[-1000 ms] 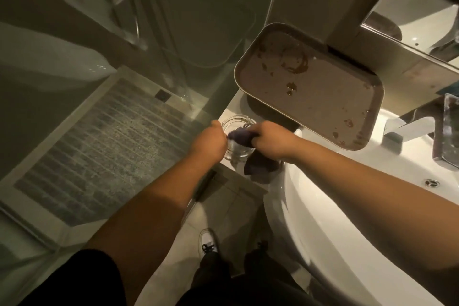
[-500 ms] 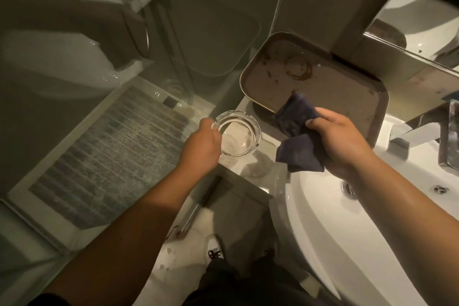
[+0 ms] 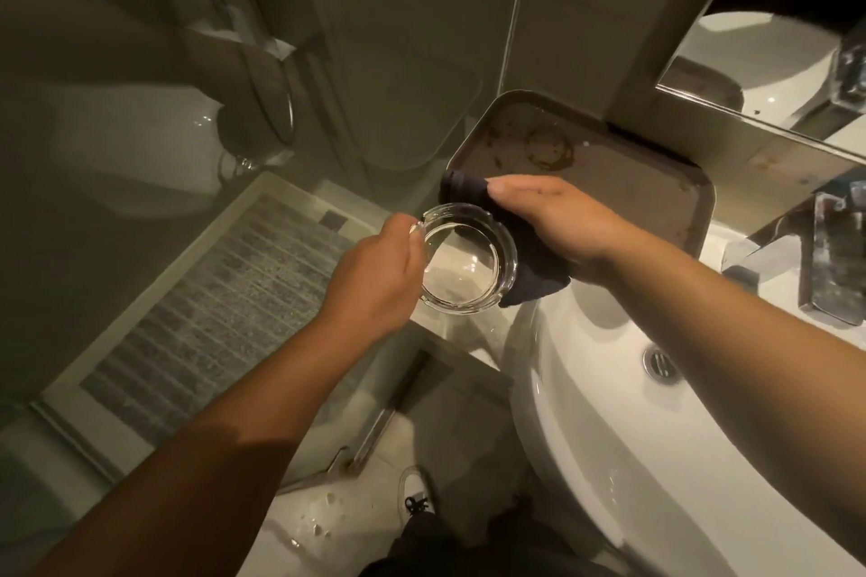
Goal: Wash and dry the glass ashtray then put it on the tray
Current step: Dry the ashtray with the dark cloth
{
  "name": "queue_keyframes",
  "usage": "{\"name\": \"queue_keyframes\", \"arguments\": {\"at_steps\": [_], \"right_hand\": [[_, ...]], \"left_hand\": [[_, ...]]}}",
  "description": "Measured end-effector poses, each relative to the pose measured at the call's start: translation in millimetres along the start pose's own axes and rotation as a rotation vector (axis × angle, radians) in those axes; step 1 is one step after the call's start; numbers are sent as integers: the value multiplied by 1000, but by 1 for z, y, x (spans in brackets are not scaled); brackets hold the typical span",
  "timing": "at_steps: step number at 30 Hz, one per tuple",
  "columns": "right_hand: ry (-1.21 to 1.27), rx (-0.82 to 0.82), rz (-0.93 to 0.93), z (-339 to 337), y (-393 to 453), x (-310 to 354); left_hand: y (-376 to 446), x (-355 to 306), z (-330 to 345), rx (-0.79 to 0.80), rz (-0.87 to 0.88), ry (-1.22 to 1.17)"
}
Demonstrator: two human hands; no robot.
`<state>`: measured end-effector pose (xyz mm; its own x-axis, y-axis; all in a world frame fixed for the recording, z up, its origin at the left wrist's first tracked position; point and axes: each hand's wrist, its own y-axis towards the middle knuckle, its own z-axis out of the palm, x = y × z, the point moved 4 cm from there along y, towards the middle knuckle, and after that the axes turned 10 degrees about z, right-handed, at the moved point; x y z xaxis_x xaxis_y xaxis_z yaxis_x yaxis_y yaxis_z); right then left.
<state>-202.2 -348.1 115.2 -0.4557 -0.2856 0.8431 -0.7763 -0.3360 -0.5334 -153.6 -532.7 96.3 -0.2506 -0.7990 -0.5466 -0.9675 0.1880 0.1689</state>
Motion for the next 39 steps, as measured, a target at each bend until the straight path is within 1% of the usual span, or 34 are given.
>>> {"name": "queue_keyframes", "arguments": {"at_steps": [5, 8, 11, 17, 20, 22, 24, 26, 29, 31, 32, 35, 36, 37, 39], "right_hand": [[164, 128, -43, -2, 3, 3], [211, 101, -83, 1, 0, -2], [262, -42, -139, 4, -8, -9], [380, -524, -261, 24, -31, -38], [462, -663, -284, 34, -33, -41], [497, -707, -264, 35, -31, -38], [483, -696, -250, 29, -29, -37], [433, -627, -261, 18, -27, -34], [259, -460, -285, -6, -22, -20], [107, -314, -292, -20, -19, -6], [54, -250, -294, -25, -17, 1], [-102, -166, -303, -39, -15, 21], [-117, -148, -303, -41, -15, 25], [-99, -136, -295, -40, -15, 26], [-38, -168, -293, -39, -15, 23]], "left_hand": [[5, -12, -5, -30, 24, 15], [7, -17, -4, -95, 22, 46], [6, -25, 1, -168, -11, 57], [8, -36, 14, -250, -61, 50], [12, -38, 25, -291, -158, -38], [11, -41, 31, -346, -201, -123], [9, -42, 37, -357, -241, -232], [9, -38, 43, -276, -260, -359], [19, -28, 40, -84, -263, -540], [29, -28, 33, 25, -215, -575], [34, -29, 29, 51, -199, -581], [44, -35, 24, 103, -205, -608], [46, -37, 24, 112, -203, -604], [49, -39, 23, 101, -196, -585], [51, -40, 21, 18, -178, -519]]}}
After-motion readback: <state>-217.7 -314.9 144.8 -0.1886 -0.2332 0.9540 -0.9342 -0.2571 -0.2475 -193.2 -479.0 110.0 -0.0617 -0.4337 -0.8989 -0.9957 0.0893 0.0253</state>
